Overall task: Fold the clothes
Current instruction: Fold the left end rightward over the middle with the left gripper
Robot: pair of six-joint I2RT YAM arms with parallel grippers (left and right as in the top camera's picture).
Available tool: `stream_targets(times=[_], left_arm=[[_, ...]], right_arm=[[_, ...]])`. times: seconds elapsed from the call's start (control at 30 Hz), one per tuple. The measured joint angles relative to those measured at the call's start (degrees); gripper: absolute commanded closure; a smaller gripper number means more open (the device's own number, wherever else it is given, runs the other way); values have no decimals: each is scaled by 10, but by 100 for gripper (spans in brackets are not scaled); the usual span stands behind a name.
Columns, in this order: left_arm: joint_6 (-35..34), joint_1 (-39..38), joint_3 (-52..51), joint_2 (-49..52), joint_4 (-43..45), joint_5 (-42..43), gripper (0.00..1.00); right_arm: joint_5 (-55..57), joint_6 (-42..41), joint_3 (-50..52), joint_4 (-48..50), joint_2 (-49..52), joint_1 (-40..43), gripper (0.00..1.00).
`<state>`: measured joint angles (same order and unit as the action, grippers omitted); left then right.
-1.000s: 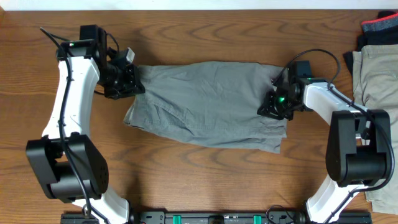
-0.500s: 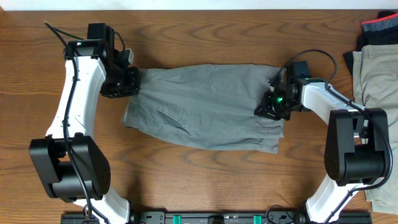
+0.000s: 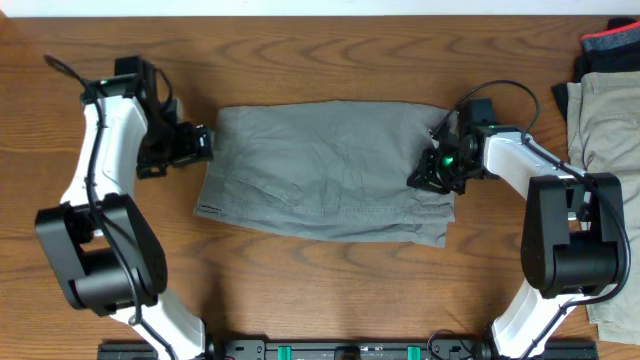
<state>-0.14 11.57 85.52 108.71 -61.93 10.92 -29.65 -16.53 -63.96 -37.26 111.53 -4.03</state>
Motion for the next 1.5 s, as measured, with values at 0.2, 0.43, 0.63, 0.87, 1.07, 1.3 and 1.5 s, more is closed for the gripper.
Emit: stream_targets(times=[0.2, 0.43, 0.63, 0.87, 1.07, 1.3, 1.5], left_arm=[[6, 44, -17, 75, 15, 55, 4], [37, 52, -15, 128, 20, 167, 16], [61, 52, -13, 149, 20, 262, 34], [86, 53, -29, 162, 41, 314, 52], [92, 52, -47, 168, 66, 344, 91], [94, 66, -48, 173, 8, 340, 94], [94, 94, -30, 123, -62, 300, 94]], right_arm=[[0, 0, 0, 0, 0, 0, 84], [-1, 0, -1, 0, 1, 0, 84], [-1, 0, -1, 0, 1, 0, 84], [0, 0, -1, 0, 1, 0, 85], [2, 0, -1, 0, 1, 0, 85], [3, 0, -1, -3, 1, 0, 87], [-6, 4, 0, -21, 3, -4, 90]])
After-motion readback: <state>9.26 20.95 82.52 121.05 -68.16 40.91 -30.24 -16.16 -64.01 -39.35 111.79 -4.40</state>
